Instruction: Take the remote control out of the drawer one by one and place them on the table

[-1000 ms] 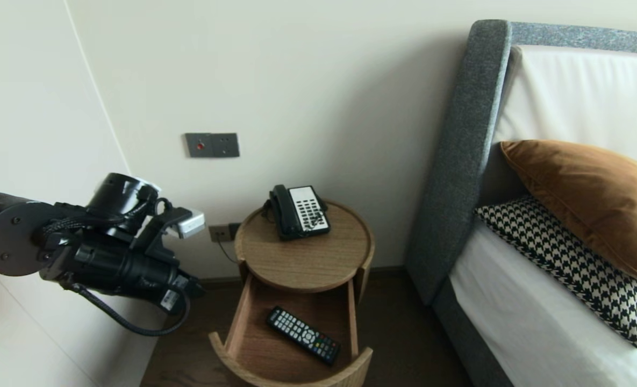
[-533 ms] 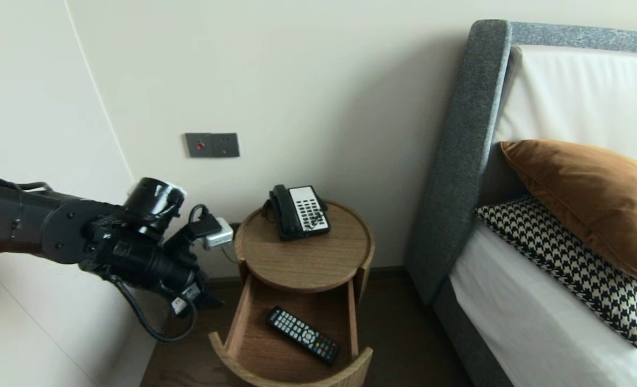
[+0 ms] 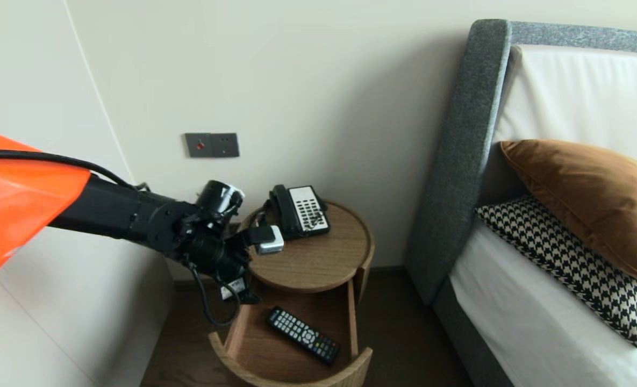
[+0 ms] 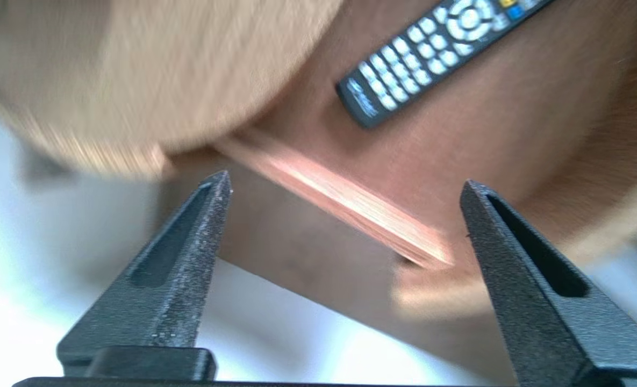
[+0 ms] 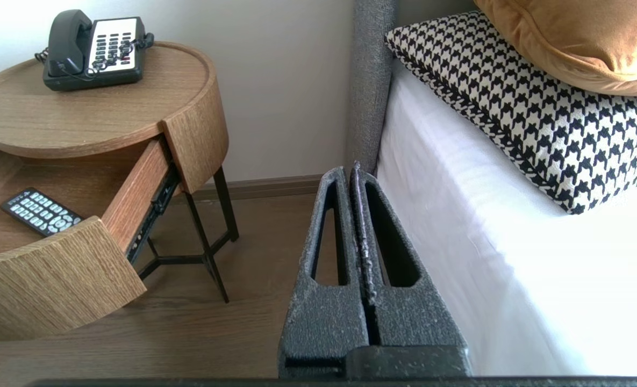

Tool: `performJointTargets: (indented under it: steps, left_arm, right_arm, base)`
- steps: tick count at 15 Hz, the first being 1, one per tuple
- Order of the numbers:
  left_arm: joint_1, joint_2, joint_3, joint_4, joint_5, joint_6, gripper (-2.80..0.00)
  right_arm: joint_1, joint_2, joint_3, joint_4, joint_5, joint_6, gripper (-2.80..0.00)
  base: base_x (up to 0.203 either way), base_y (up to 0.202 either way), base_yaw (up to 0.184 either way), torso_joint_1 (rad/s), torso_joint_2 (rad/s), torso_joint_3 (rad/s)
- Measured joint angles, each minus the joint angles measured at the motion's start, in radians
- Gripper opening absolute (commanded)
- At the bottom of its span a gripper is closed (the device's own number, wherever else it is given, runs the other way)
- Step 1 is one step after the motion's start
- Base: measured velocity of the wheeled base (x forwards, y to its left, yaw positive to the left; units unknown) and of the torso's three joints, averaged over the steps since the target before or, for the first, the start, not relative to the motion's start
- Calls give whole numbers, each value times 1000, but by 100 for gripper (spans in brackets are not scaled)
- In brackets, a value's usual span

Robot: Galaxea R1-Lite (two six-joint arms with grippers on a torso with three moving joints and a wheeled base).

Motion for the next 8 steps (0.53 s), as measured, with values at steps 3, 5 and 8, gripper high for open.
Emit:
performJointTargets:
  steps: [3, 5, 8]
  left_arm:
    - [-14, 63, -5, -45, 1, 158, 0]
    - [-27, 105, -23, -53, 3, 171, 0]
    - [-44, 159, -69, -56, 2, 209, 0]
  right_arm:
    - [0, 0, 0, 0, 0, 0, -280]
    - [0, 0, 0, 0, 0, 0, -280]
    - [0, 0, 0, 0, 0, 0, -280]
  base:
    - [0, 0, 0, 0, 0, 0]
    - [0, 0, 0, 0, 0, 0]
    - [0, 0, 0, 0, 0, 0]
